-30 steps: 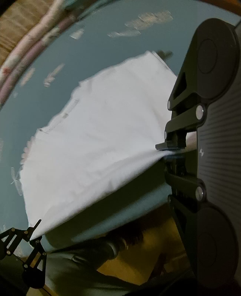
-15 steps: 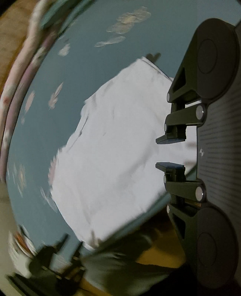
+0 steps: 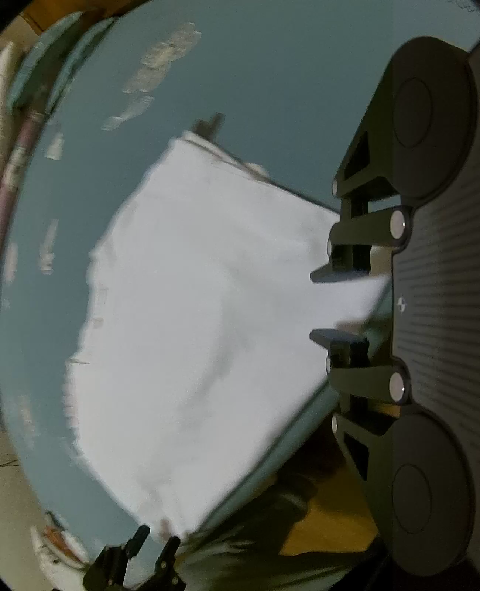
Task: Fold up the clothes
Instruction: 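Open both grippers to release the folded end, then withdraw both open grippers up and away from the folded shirt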
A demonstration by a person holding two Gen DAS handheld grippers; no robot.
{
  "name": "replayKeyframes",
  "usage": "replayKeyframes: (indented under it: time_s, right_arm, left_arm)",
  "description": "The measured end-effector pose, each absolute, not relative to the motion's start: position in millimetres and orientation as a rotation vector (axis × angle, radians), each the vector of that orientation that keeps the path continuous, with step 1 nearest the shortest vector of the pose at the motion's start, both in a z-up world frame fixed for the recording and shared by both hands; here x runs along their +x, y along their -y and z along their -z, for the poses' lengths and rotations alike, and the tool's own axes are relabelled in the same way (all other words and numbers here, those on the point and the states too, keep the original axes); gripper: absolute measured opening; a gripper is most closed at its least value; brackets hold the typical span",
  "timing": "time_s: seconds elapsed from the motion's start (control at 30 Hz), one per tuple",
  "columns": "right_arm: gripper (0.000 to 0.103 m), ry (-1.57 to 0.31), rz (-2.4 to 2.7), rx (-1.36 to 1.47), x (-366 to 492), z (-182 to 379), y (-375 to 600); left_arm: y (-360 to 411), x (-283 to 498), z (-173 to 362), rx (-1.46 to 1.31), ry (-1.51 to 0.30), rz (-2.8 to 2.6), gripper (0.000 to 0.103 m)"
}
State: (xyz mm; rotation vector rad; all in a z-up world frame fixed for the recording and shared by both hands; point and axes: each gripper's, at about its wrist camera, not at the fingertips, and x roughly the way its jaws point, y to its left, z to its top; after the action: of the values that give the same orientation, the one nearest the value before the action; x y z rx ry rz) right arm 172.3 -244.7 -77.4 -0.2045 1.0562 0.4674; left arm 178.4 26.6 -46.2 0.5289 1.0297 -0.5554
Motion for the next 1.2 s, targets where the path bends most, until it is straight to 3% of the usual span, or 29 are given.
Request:
replayKeyframes:
  time_s: [0.1,0.27,0.43,0.6,0.7,0.8,1.2]
  right_arm:
    - [0.041,-1.005,-0.466,-0.157,182,72,240]
    - [0.051,-0.948,-0.456,-0.043,201,71,238]
    - [0.052,-0.981,-0.412,-0.017,205,98,249]
    - [0.052,-0.975,-0.363,-0.047,194,88,273]
    - [0.064,-0.904,-0.344,-0.056,201,71,268]
    - [0.067,-0.834,-0.367,-0.033,216,62,251]
    - [0.069,-0.838,-0.248,0.217,262,104,272]
  left_arm:
    - [-33,210,39,0.379,-1.002,0.517,0.058]
    - [-42,251,67,0.173,-1.032,0.462,0.059]
    - [-73,253,79,0.180,-1.051,0.339,0.061]
    - [-93,255,64,0.180,-1.013,0.279,0.063]
    - [-87,269,52,0.055,-0.956,0.362,0.071]
    - [-65,286,56,-0.005,-0.933,0.435,0.072]
    - [-67,318,96,-0.046,-0.933,0.308,0.072]
